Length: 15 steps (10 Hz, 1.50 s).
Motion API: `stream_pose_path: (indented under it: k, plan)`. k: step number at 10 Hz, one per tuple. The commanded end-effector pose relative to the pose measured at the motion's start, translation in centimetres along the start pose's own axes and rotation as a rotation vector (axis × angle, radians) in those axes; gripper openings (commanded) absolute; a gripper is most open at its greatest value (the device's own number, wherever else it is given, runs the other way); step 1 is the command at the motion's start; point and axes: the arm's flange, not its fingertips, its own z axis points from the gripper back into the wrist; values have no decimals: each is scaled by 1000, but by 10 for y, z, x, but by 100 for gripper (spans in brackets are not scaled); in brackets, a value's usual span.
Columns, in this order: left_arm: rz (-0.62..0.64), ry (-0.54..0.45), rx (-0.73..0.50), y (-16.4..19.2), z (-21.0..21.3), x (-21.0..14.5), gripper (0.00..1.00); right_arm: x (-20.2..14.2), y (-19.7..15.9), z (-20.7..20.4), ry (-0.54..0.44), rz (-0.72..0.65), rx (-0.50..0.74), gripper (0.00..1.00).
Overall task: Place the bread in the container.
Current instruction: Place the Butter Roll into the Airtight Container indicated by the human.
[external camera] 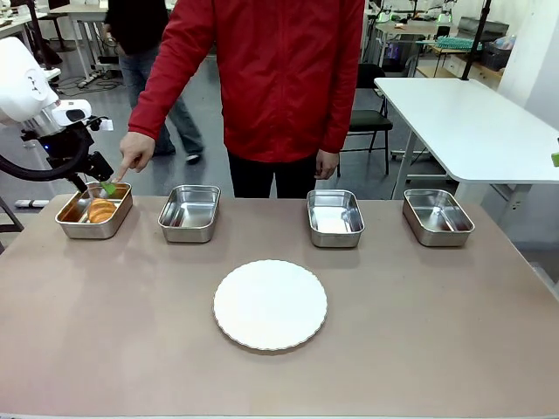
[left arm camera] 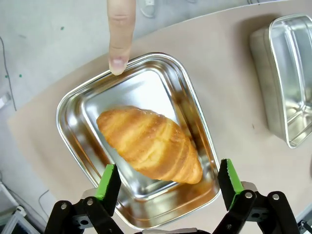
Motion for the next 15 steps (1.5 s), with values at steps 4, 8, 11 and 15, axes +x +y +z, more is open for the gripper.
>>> stream_pose_path:
  k: [4, 8, 11, 15]
  plan:
    - [43, -41, 43, -12, 17, -10, 100, 1, 1, -1, -23, 8, 1, 100]
    - [76, -140, 117, -66, 71, -44, 100, 1, 1, -1, -23, 8, 1, 100]
    - [102, -219, 186, -126, 100, -92, 100, 1, 1, -1, -23, 8, 1, 100]
    - [94, -263, 242, -187, 98, -169, 100, 1, 1, -1, -23, 8, 1, 100]
